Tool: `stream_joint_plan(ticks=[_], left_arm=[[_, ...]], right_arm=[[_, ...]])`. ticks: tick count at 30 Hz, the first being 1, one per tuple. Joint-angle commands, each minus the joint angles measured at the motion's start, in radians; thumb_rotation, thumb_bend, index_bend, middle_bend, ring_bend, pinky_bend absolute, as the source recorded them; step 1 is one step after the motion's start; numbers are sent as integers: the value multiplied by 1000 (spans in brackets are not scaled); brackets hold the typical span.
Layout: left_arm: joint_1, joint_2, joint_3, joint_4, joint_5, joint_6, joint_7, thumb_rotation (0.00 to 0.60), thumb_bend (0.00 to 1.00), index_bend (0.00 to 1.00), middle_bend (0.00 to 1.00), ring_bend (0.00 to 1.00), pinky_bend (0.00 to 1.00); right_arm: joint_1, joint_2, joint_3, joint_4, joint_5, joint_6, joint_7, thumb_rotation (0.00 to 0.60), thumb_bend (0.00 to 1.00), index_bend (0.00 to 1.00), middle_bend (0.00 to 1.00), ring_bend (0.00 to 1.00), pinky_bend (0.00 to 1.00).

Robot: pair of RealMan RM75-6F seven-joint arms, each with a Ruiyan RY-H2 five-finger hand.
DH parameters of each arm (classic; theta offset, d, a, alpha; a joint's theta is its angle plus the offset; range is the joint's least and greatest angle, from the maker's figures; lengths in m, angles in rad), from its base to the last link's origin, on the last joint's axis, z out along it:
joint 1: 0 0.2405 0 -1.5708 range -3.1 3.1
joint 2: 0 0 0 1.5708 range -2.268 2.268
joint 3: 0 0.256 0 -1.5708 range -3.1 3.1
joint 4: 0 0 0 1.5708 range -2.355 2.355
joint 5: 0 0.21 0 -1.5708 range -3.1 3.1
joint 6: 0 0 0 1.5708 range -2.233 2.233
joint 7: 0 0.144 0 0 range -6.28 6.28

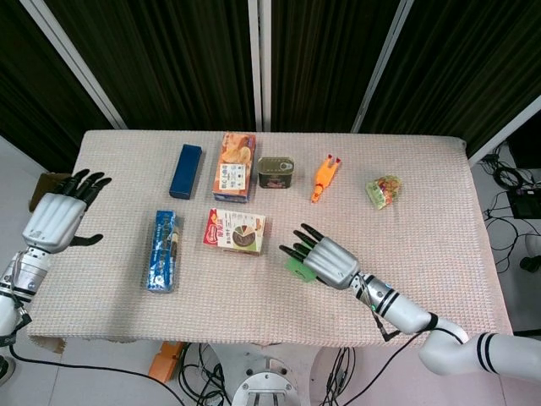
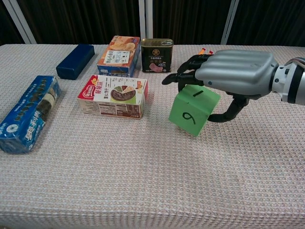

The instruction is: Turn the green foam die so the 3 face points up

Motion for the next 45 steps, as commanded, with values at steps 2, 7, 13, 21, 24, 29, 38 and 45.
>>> stream_joint_plan(ticks=[2, 7, 13, 21, 24, 29, 38, 45], left_arm=[[67, -2, 27, 3, 24, 81, -41, 600, 53, 104, 88, 37, 168], [128, -45, 48, 40, 52, 162, -97, 600, 53, 104, 88, 37, 168], [183, -123, 68, 97, 94, 246, -153, 600, 53, 104, 88, 37, 168], [219, -180, 80, 151, 113, 282, -152, 600, 53, 104, 87, 37, 168], [222, -185, 80, 163, 115, 283, -161, 600, 53, 104, 88, 37, 168], [224, -188, 75, 177, 118, 282, -176, 600, 54, 104, 88, 37, 168], [221, -190, 70, 181, 129, 276, -184, 600, 53, 104, 88, 37, 168], [223, -184, 66, 172, 129, 276, -180, 600, 54, 104, 88, 37, 168]], right_arm=[[-104, -17, 1, 49, -46, 213, 315, 600, 249, 0, 640, 119, 0], [-196, -100, -1, 165, 34, 295, 728, 600, 248, 0, 656, 125, 0], [-204, -160, -48, 364, -7, 249, 1136, 600, 237, 0, 652, 125, 0], [-209, -317, -106, 667, -85, 263, 1478, 600, 304, 0, 656, 125, 0], [-204, -351, -125, 745, -107, 261, 1545, 600, 316, 0, 651, 125, 0], [-208, -378, -136, 807, -126, 290, 1573, 600, 310, 0, 627, 125, 0], [-219, -365, -155, 823, -141, 316, 1565, 600, 140, 0, 178, 0, 0], [-246, -322, -127, 761, -144, 423, 1444, 600, 38, 0, 0, 0, 0]])
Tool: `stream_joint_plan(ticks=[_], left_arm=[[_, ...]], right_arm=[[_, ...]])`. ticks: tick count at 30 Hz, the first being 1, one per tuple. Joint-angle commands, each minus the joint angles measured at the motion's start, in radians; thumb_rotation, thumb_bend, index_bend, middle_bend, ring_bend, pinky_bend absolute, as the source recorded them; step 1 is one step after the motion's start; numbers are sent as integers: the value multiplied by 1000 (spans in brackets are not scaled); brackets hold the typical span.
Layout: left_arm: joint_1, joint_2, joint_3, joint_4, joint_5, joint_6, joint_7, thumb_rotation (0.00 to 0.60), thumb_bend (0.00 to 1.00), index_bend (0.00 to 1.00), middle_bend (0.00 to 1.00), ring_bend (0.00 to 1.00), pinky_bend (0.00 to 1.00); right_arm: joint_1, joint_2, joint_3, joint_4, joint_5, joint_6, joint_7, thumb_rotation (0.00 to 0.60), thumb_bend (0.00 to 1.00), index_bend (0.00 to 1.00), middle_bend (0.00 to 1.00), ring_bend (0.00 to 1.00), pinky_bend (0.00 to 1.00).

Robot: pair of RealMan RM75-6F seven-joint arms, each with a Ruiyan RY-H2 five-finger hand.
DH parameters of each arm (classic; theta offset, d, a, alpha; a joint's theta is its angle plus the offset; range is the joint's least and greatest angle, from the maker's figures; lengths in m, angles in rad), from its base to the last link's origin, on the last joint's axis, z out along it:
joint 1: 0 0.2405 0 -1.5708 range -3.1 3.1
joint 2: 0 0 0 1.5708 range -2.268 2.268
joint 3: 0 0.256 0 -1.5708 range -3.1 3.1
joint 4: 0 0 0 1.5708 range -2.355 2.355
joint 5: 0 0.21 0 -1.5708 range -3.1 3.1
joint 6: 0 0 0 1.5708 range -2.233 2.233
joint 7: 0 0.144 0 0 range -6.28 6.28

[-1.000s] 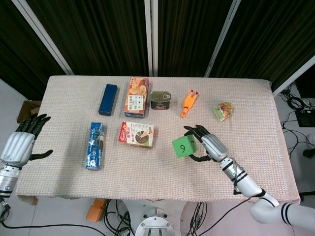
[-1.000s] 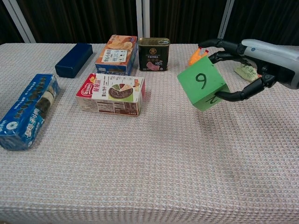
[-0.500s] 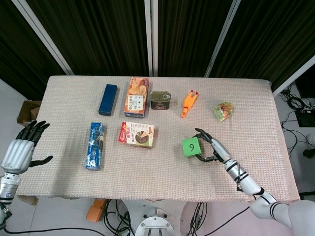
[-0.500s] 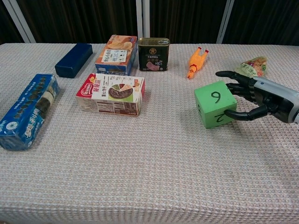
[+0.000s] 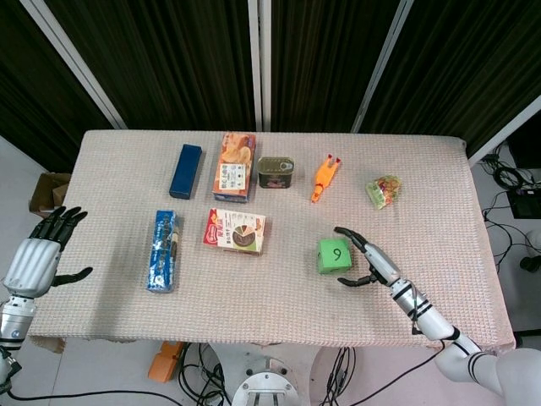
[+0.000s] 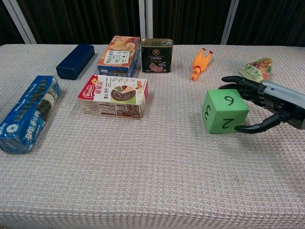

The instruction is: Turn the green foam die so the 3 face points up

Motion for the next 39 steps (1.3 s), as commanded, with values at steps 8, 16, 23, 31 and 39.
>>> stream_joint_plan(ticks=[8, 16, 23, 31, 39], left_arm=[[4, 10, -6, -11, -2, 0, -18, 600, 53, 104, 88, 37, 168], [-2, 34, 1, -35, -19, -46, -18, 600, 54, 104, 88, 37, 168], [3, 41, -1, -48, -17, -40, -21, 600, 53, 104, 88, 37, 168], [6, 42, 0, -43, -8, -36, -26, 600, 53, 104, 87, 37, 168], [7, 46, -1, -37, -8, -39, -35, 600, 53, 103, 88, 37, 168]], right_arm=[[-21, 292, 74, -482, 23, 77, -710, 600, 26, 0, 0, 0, 0], [113, 570, 159, -1110, 506, -265, -1536, 600, 15, 0, 0, 0, 0], [297, 561, 190, -1295, 993, -245, -1910, 600, 6, 0, 0, 0, 0], [379, 424, 175, -1241, 1138, -178, -1980, 600, 6, 0, 0, 0, 0], [405, 354, 157, -1199, 1171, -102, -2013, 600, 26, 0, 15, 0, 0]])
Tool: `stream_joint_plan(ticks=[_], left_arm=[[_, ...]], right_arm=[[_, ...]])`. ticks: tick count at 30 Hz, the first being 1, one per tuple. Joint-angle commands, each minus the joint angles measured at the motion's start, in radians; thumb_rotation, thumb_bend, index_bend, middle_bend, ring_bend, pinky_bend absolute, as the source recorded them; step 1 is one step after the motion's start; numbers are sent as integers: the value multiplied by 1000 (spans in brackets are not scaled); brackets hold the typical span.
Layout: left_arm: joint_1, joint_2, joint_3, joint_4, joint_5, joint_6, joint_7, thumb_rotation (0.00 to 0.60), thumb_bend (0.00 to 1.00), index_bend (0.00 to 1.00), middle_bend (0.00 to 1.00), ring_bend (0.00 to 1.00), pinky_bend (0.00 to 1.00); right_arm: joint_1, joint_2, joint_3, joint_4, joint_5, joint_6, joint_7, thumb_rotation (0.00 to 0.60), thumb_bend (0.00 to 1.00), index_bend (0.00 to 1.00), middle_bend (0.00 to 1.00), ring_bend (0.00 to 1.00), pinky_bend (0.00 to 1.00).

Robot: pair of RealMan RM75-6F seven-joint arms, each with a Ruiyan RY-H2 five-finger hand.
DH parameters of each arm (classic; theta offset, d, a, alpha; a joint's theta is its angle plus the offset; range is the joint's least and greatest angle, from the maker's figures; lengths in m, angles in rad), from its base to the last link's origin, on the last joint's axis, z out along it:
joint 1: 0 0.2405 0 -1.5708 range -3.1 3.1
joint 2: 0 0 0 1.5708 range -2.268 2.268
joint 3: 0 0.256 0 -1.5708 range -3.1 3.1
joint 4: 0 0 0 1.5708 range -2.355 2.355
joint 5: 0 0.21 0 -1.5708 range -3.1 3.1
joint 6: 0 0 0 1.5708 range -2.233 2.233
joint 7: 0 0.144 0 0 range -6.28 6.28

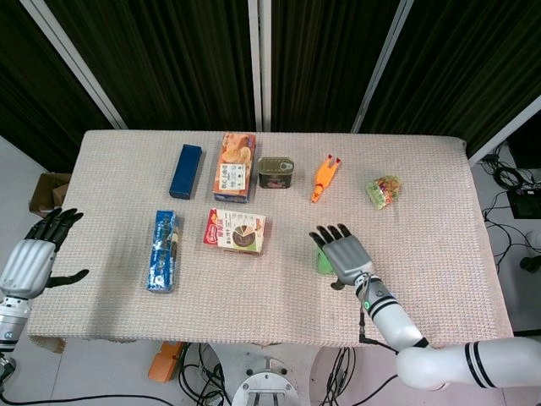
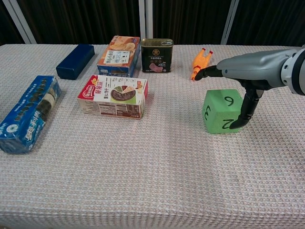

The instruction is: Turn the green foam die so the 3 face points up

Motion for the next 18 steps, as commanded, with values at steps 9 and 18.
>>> stream_joint_plan(ticks=[9, 18], left_arm=[[-4, -7, 0, 7, 4, -7, -3, 600, 54, 103, 88, 37, 168], [1, -4, -6, 16, -13, -10, -17, 600, 53, 103, 88, 37, 168]], right_arm=[[13, -69, -16, 68, 27, 53, -13, 600, 31, 0, 120, 0, 0], [-3, -135, -21, 133, -48, 117, -10, 600, 85, 0, 275, 0, 0]])
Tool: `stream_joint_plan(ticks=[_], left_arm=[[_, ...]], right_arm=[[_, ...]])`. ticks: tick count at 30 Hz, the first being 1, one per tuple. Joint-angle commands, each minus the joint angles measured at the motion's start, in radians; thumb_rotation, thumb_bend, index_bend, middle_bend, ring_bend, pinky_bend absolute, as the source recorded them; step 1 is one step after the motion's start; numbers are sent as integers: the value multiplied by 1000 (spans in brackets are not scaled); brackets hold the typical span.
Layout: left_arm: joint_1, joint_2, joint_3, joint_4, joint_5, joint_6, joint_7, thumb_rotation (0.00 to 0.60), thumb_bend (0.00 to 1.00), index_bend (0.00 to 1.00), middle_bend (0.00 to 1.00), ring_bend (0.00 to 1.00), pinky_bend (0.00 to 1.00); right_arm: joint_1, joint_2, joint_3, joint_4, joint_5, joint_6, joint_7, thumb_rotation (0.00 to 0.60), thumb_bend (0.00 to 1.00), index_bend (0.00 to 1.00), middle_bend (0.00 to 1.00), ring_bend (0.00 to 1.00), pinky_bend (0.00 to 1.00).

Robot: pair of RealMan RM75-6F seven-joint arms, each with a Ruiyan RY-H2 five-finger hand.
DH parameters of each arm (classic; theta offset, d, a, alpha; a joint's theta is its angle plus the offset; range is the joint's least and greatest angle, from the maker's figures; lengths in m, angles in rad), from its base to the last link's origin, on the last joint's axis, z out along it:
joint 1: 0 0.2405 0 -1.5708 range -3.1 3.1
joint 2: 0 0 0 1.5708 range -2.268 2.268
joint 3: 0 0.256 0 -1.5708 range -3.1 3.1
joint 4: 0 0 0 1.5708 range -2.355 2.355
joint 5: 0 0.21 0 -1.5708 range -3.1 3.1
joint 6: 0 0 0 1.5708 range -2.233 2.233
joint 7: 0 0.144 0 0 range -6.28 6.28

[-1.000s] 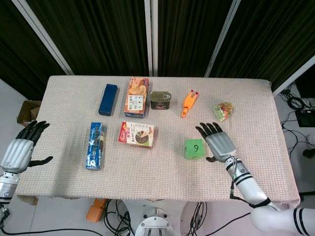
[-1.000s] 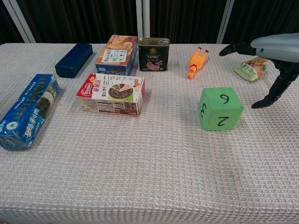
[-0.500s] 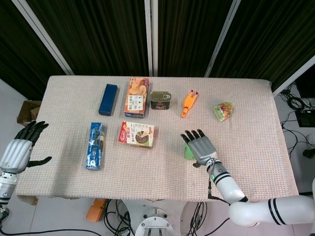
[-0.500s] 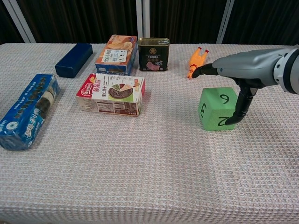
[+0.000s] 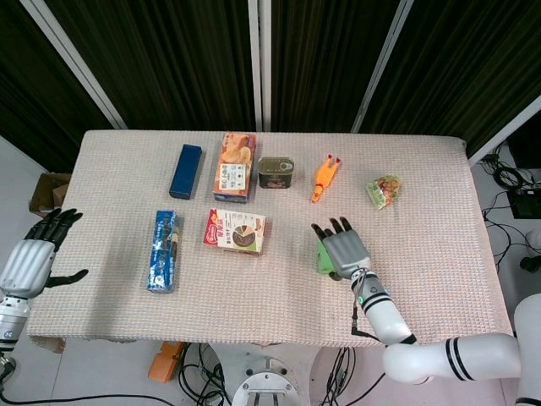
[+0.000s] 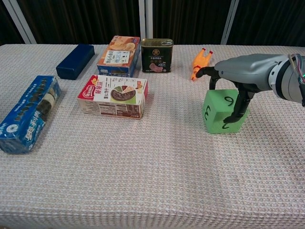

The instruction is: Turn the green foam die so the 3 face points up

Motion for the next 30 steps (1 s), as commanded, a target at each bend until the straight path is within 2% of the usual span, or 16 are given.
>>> stream_joint_plan(ticks=[1, 6, 9, 14, 16, 18, 19, 20, 23, 26, 30], left_arm=[[1, 3, -4, 2, -5, -1, -4, 600, 53, 103, 88, 37, 168], [1, 8, -4, 0, -8, -4, -12, 600, 53, 103, 88, 37, 167], [2, 9, -4, 0, -8, -6, -15, 600, 54, 103, 88, 37, 168], [3, 8, -4, 0, -7, -5, -15, 600, 53, 103, 88, 37, 168], [2, 7, -5, -3, -5, -4, -15, 600, 53, 104, 88, 37, 168], [2, 6, -5, -4, -3, -2, -13, 600, 53, 104, 88, 37, 168], [2, 5, -5, -4, -2, -2, -12, 600, 53, 104, 88, 37, 168], [1, 4, -4, -4, 0, -3, -10, 600, 53, 104, 88, 37, 168], [0, 2, -2, -5, 1, -7, -3, 600, 53, 104, 88, 37, 168], [-1, 1, -2, -9, 2, -9, 4, 600, 53, 105, 88, 37, 168], [-3, 0, -3, -14, 4, -9, 12, 600, 53, 107, 88, 37, 168]], right_arm=[[-3, -20, -7, 11, -13, 31, -28, 600, 87, 0, 287, 0, 0], [-5, -32, -3, 5, -11, 64, -58, 600, 171, 0, 437, 4, 0], [-13, -26, -3, -8, -29, 77, -57, 600, 205, 0, 511, 52, 0], [-52, 1, 14, -58, -160, 90, 45, 600, 244, 0, 574, 99, 0], [-103, 2, 24, -49, -304, 76, 220, 600, 246, 0, 599, 111, 0], [-156, -14, 25, 5, -445, 62, 428, 600, 245, 0, 624, 127, 0], [-184, -28, 24, 49, -518, 60, 551, 600, 249, 0, 635, 138, 0], [-222, -54, 24, 118, -603, 70, 725, 600, 264, 0, 646, 151, 0], [-308, -139, 23, 313, -746, 121, 1161, 600, 300, 0, 656, 168, 0], [-348, -191, -6, 496, -805, 89, 1479, 600, 303, 0, 656, 168, 0], [-364, -235, -47, 689, -866, 27, 1715, 600, 298, 4, 638, 168, 0]])
